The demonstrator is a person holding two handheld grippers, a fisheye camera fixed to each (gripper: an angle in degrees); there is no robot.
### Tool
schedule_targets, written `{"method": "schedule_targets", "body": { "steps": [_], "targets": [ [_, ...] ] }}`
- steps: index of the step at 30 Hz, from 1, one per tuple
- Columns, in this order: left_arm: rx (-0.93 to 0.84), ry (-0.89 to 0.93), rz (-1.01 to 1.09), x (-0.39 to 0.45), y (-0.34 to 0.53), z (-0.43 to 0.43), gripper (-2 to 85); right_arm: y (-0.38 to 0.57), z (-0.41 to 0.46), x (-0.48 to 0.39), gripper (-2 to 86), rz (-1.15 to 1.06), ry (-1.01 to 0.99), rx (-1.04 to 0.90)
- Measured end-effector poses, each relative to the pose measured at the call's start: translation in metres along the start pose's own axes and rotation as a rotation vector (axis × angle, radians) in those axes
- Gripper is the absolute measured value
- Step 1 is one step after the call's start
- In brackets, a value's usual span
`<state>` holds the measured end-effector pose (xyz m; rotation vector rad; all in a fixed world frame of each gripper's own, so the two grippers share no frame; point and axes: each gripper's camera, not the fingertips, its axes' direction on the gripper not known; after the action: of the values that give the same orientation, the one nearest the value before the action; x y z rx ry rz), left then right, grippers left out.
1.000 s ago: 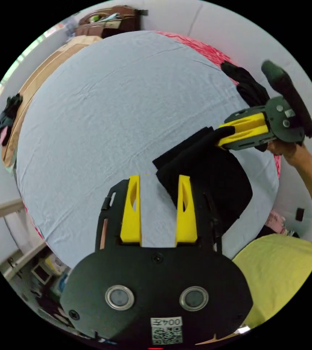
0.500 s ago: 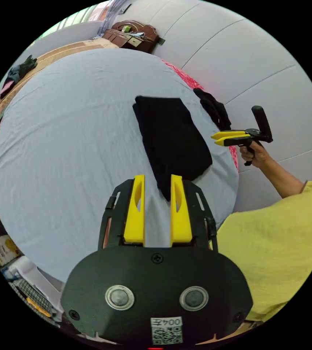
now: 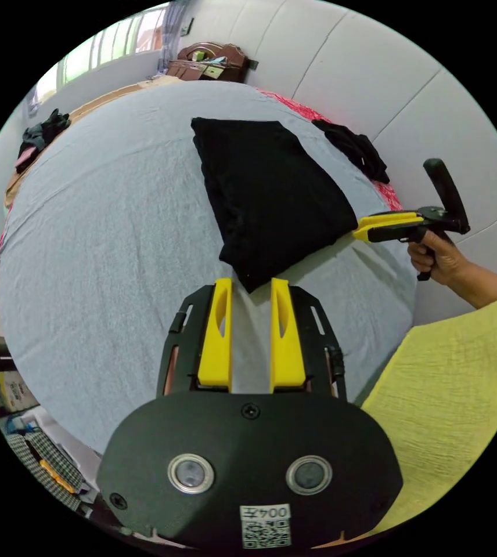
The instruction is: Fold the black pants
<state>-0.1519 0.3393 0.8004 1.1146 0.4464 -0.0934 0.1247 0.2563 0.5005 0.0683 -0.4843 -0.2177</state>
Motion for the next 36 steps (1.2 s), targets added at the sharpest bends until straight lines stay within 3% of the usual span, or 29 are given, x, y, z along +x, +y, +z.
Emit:
{"method": "schedule_targets", "body": {
  "steps": [10, 14, 17, 21, 25, 30, 36],
  "targets": [
    [-0.021, 0.031, -0.042, -0.011, 0.027, -0.022, 2.0, 0.022, -0.030, -0.018, 3.1, -0.134, 0.146, -0.032],
    [0.073, 0.114, -0.016, -0.023, 0.058, -0.069, 1.0, 0.056, -0.081, -0.011, 2.1, -0.151, 0.055, 0.031],
    [0.020, 0.194, -0.034, -0.032, 0.087, -0.056, 0.9, 0.078, -0.059, 0.010, 2.0, -0.080, -0.018, -0.041],
    [-0.072, 0.152, -0.044, -0.019, 0.110, -0.022, 1.1, 0.096, -0.030, 0.022, 2.4, -0.009, -0.029, -0.083],
    [-0.052, 0.138, -0.052, -0.014, 0.118, -0.022, 2.1, 0.103, -0.026, 0.025, 4.1, -0.014, -0.024, -0.125],
    [-0.082, 0.131, -0.052, -0.012, 0.129, -0.025, 7.4, 0.110, -0.038, 0.022, 15.5, -0.031, 0.016, -0.179],
    [0.123, 0.058, -0.021, 0.010, 0.127, -0.067, 6.0, 0.119, -0.061, -0.004, 11.9, -0.149, 0.101, -0.019]
  ]
}}
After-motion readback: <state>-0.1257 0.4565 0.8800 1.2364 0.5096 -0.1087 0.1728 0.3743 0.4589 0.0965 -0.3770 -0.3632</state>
